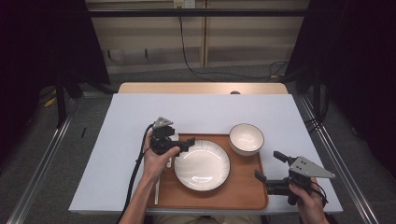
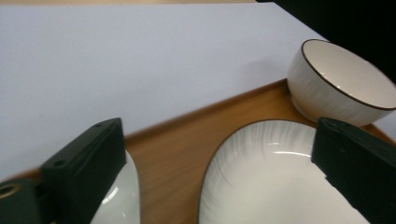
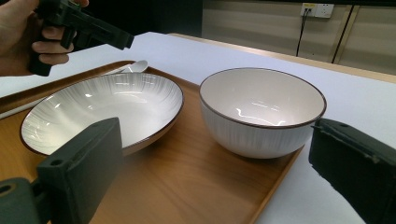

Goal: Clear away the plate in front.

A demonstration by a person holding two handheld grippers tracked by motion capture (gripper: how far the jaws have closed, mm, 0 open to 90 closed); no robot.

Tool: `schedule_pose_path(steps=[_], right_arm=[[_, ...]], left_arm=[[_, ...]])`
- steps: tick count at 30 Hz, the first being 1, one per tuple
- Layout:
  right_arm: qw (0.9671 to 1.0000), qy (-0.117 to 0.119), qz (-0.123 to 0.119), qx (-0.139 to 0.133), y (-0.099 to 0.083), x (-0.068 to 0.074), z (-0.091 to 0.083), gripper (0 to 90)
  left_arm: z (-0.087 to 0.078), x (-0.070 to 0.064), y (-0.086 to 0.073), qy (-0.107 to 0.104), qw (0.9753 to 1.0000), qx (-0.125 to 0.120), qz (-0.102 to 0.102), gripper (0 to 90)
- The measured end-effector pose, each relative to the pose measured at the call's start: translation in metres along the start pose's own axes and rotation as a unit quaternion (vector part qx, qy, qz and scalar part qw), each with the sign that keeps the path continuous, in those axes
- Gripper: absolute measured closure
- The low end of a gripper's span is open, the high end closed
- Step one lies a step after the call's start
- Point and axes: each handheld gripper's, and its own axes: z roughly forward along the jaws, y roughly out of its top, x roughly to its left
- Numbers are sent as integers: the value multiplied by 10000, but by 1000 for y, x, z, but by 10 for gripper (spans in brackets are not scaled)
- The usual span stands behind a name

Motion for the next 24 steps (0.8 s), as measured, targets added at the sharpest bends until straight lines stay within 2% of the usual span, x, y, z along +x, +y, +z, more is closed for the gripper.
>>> schedule_pose_path(steps=[1,2,3,5,6,7,8,9,10,11,12,13,15,17,18,20,22,24], right_arm=[[10000,-4,-7,5,0,0,0,27],[10000,-4,-7,10,0,0,0,27],[10000,3,7,26,0,0,1,27],[10000,11,12,3,0,0,0,27],[10000,20,11,-6,0,0,0,27],[10000,28,-7,-8,0,0,-1,27],[10000,35,-16,-13,0,0,-2,26],[10000,26,-6,-13,0,-1,-2,26],[10000,8,33,-12,0,-1,-2,27],[10000,-25,60,-33,0,-2,-1,27],[10000,6,46,-30,0,-2,-2,26],[10000,20,44,-13,0,-1,-2,26],[10000,33,13,-13,0,-1,-2,26],[10000,28,27,-38,0,-1,-2,26],[10000,28,34,-37,0,-1,-3,26],[10000,25,31,-13,-1,-1,-2,27],[10000,-17,31,-14,0,-2,-1,26],[10000,4,10,15,-1,-1,0,26]], left_arm=[[3,1,1,-128,9999,17,-41,44],[5,5,3,-350,9993,-73,-58,50],[7,5,4,-351,9993,-92,-73,56],[10,5,8,-292,9992,148,-243,59],[9,7,8,-262,9995,79,-166,72],[9,9,9,-119,9997,1,-204,48],[9,11,12,-143,9991,-91,-385,38],[8,13,14,-104,9992,-138,-366,54],[5,15,16,-58,9993,-253,-278,48],[3,17,17,7,9989,-385,-283,33],[1,20,18,152,9983,-470,-294,24],[0,24,20,330,9979,-467,-318,30],[-4,27,22,466,9980,-406,-157,35],[-12,30,20,526,9981,-305,-37,27],[-17,30,18,607,9976,-341,-31,24],[-28,31,14,685,9968,-405,108,27],[-39,30,9,577,9972,-448,171,21],[-47,29,4,613,9965,-505,243,19]])
